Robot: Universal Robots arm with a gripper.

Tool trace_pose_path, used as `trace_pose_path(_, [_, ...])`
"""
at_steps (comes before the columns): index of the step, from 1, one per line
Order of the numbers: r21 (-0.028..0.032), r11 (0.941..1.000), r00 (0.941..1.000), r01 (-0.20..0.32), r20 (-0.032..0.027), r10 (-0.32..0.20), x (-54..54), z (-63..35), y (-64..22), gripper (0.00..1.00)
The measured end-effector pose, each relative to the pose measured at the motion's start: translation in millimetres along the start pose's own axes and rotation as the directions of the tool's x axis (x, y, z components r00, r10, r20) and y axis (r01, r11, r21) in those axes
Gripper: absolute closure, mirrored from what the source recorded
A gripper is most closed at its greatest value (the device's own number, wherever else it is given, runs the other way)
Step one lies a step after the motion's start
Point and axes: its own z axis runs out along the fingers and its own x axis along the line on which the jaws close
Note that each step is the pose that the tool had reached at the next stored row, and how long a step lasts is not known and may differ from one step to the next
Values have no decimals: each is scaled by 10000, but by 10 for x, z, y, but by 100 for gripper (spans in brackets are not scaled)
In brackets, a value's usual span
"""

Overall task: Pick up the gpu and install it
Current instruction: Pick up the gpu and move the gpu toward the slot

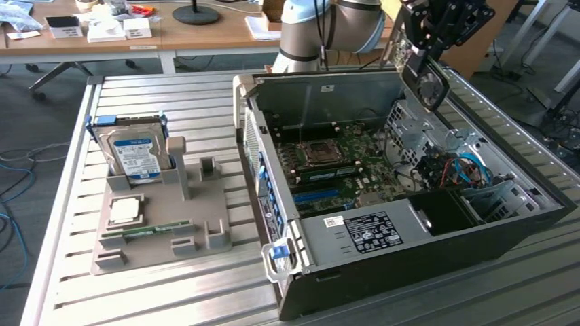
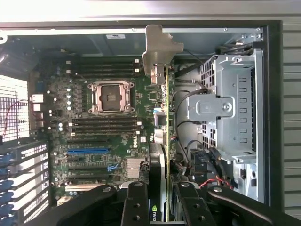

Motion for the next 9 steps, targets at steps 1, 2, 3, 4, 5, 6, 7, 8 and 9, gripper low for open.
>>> trace_pose_path(1, [0, 10000, 10000, 0, 0, 0, -12, 0, 1, 73])
trace_pose_path(2, [0, 10000, 10000, 0, 0, 0, -26, 0, 1, 73])
trace_pose_path(3, [0, 10000, 10000, 0, 0, 0, -38, 1, 2, 73])
trace_pose_path(4, [0, 10000, 10000, 0, -1, 0, -46, 1, 3, 73])
trace_pose_path(5, [0, 10000, 10000, 0, 0, 0, -49, 1, 3, 73])
trace_pose_path(6, [0, 10000, 10000, -1, 0, 1, -48, 1, 3, 73])
trace_pose_path(7, [0, 10000, 10000, -2, 0, 2, -48, 1, 2, 73])
trace_pose_path(8, [0, 10000, 10000, -1, -1, 1, -49, 1, 3, 73])
trace_pose_path(9, [0, 10000, 10000, -1, 0, 1, -49, 1, 3, 73])
